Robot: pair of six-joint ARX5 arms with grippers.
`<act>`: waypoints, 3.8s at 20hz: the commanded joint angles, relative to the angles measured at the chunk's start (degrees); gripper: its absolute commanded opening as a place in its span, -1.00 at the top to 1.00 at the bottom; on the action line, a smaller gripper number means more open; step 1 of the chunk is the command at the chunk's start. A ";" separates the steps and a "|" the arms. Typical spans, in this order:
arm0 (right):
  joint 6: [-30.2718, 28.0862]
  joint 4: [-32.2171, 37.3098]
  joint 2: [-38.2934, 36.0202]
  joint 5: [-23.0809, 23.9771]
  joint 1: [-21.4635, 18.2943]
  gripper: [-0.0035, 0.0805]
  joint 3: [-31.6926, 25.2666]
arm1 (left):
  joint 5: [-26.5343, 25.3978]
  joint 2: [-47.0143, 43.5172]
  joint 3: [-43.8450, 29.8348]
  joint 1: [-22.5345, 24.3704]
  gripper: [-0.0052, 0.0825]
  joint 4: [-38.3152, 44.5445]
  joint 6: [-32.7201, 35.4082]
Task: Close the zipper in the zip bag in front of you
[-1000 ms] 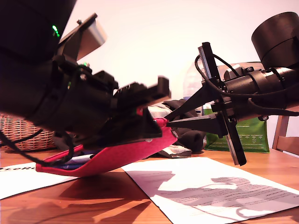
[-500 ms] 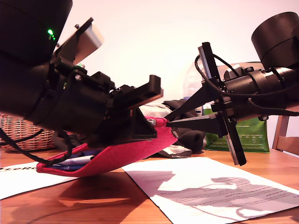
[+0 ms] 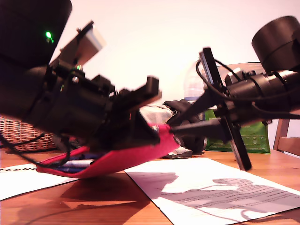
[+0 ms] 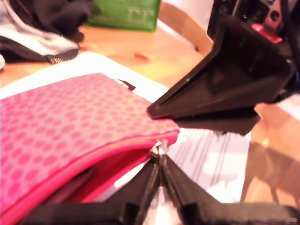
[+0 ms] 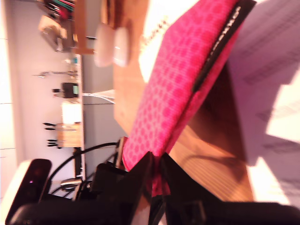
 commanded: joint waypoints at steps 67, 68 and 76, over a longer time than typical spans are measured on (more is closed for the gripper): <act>-13.42 -11.93 0.52 2.69 -9.44 0.94 0.48 | -2.58 -12.15 0.24 6.86 0.94 -30.12 7.80; -13.42 -11.93 0.52 2.86 -9.42 0.94 0.48 | -2.64 -12.87 0.24 7.32 0.94 -31.26 7.96; -13.42 -11.93 0.52 2.99 -9.44 0.94 0.48 | -5.09 -18.10 0.24 10.62 0.94 -40.70 9.64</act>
